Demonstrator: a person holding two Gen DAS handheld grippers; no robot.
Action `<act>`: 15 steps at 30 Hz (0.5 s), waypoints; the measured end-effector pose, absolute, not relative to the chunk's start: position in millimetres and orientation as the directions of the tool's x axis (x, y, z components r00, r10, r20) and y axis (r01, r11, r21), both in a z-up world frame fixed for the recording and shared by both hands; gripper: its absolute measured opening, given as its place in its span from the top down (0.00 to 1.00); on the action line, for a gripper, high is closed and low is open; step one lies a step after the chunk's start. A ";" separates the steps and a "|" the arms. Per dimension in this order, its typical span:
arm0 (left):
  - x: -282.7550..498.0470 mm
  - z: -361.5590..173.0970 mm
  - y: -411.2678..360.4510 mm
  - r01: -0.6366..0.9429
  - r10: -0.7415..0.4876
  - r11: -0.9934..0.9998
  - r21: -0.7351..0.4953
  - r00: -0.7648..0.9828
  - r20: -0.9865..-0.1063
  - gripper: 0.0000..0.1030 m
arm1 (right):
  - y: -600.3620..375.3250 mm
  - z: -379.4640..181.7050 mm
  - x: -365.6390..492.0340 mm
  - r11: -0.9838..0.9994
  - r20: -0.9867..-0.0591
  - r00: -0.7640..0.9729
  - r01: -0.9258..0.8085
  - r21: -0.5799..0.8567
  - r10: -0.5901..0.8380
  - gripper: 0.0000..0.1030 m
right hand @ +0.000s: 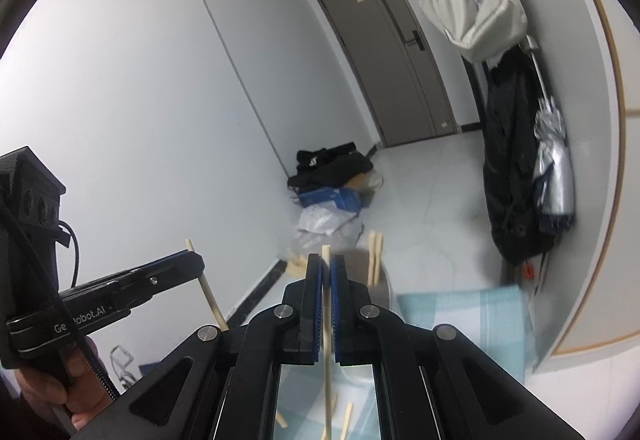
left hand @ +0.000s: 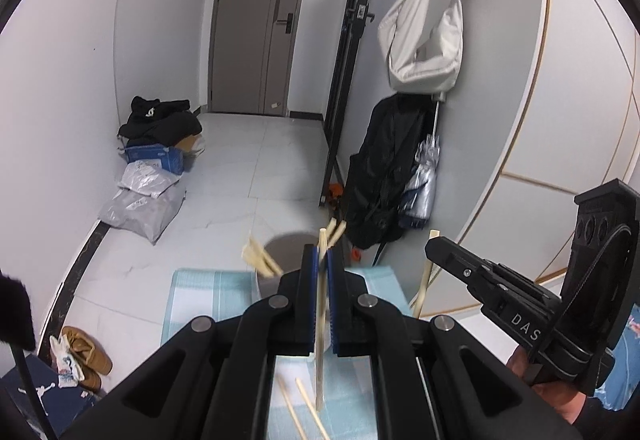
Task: Organize utensils
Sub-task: 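Lower the chopstick into the white caddy with the right gripper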
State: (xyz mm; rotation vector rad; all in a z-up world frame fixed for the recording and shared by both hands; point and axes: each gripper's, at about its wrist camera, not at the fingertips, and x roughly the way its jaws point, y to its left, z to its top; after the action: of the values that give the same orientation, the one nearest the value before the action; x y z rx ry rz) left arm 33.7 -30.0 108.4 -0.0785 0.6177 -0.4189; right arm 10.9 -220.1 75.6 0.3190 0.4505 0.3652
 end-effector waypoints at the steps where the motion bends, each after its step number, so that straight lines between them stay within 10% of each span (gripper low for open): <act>1: 38.8 113.1 -30.0 0.361 -0.410 0.911 -0.201 0.735 -0.540 0.99 | -220.5 79.5 14.4 0.886 -0.357 0.839 -0.273 0.376 0.410 0.97; 15: 99.0 149.5 -22.3 0.354 -0.442 0.896 -0.268 0.776 -0.450 0.99 | -215.6 132.9 86.8 0.876 -0.269 0.858 -0.341 0.340 0.438 0.97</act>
State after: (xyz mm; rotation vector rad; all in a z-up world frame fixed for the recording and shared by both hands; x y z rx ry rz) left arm 99.0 -22.3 149.5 -0.1719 0.5285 -0.4329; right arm 86.8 -215.6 132.9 0.2876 0.3483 0.4155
